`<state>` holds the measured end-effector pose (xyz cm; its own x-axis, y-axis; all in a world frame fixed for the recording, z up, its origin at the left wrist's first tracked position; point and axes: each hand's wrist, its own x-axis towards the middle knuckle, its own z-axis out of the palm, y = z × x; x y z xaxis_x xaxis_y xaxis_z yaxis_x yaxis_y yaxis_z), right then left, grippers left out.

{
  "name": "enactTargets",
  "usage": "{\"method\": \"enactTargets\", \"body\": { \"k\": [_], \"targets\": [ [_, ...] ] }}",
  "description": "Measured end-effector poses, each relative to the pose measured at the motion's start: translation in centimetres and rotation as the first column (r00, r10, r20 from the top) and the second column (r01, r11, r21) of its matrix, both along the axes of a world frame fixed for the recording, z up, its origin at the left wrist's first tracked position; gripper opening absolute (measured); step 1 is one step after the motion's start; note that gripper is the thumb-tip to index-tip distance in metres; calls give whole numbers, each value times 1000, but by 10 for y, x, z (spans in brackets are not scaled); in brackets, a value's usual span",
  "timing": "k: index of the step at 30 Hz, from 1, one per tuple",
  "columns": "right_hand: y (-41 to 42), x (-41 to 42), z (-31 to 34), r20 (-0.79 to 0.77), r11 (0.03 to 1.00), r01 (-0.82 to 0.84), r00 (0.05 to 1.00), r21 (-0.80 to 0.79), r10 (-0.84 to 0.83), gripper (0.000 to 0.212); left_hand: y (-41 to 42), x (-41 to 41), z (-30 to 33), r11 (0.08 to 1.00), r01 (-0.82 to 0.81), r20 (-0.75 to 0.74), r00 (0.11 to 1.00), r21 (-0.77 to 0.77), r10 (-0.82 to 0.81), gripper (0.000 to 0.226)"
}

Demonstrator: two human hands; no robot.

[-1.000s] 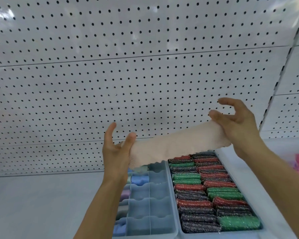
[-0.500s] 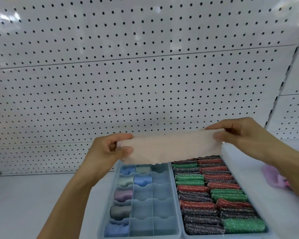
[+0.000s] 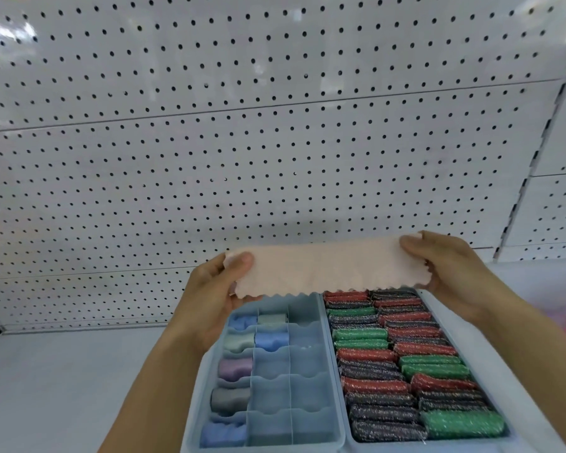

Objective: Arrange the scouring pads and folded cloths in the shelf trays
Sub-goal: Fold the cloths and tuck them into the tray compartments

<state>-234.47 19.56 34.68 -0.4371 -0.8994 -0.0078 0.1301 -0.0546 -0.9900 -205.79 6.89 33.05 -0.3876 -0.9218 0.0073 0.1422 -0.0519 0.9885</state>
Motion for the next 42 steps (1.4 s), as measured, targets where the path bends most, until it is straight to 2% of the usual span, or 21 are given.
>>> {"method": "enactTargets", "body": {
  "k": [4, 8, 11, 15, 19, 24, 26, 29, 30, 32, 34, 36, 38, 39, 41, 42],
  "targets": [
    [-6, 6, -14, -55, 986, 152, 987, 71, -148, 14, -3, -11, -10, 983, -184, 62, 981, -23, 185, 16],
    [-11, 16, -5, -316, 958, 287, 910, 10, -269, 18, 1, -21, -2, 947, -268, 144, 945, -179, 294, 13],
    [-14, 34, 8, -453, 954, 287, 842, -82, -292, 21, 14, -38, 13, 935, -233, 123, 954, -268, 273, 8],
    [-20, 64, 20, -565, 978, 157, 799, -135, -206, 16, 38, -70, 26, 949, -67, 112, 988, -308, 106, 8],
    [-25, 77, 25, -564, 987, 93, 811, -133, -152, 18, 45, -84, 29, 952, -6, 77, 997, -305, 31, 11],
    [-18, 81, 32, -542, 986, 52, 830, -156, -129, 49, 50, -83, 34, 941, 25, 67, 998, -338, -2, 24],
    [-13, 84, 36, -437, 988, 47, 893, -149, -109, 52, 54, -79, 38, 924, 101, 96, 993, -368, -71, 36],
    [-10, 86, 41, -226, 993, 44, 972, -105, -67, 44, 51, -76, 34, 904, 247, 100, 969, -348, -226, 54],
    [-10, 85, 42, -185, 995, 25, 982, -96, -43, 40, 49, -76, 32, 901, 239, 98, 971, -361, -219, 54],
    [-10, 86, 41, -167, 996, -21, 986, -92, 6, 28, 44, -77, 32, 900, 125, 88, 991, -417, -97, 35],
    [-8, 84, 39, -236, 993, -64, 971, -97, 39, 18, 38, -74, 36, 917, 21, 26, 1000, -399, -12, 15],
    [-7, 78, 37, -359, 991, -19, 933, -135, -31, 14, 29, -69, 38, 942, 15, -14, 1000, -336, -20, 10],
    [-8, 67, 34, -485, 994, 7, 873, -112, -61, 24, 22, -63, 40, 946, 91, 8, 996, -311, -93, 6],
    [-8, 64, 33, -502, 997, -46, 865, -55, 12, 34, 20, -62, 42, 943, 141, 10, 989, -302, -145, 5],
    [-8, 65, 29, -399, 975, -219, 892, 29, 212, 44, 19, -62, 48, 941, 202, -36, 975, -270, -220, 16],
    [-8, 67, 26, -318, 961, -275, 910, 14, 265, 42, 19, -63, 49, 950, 197, -78, 972, -242, -222, 25]
  ]
}}
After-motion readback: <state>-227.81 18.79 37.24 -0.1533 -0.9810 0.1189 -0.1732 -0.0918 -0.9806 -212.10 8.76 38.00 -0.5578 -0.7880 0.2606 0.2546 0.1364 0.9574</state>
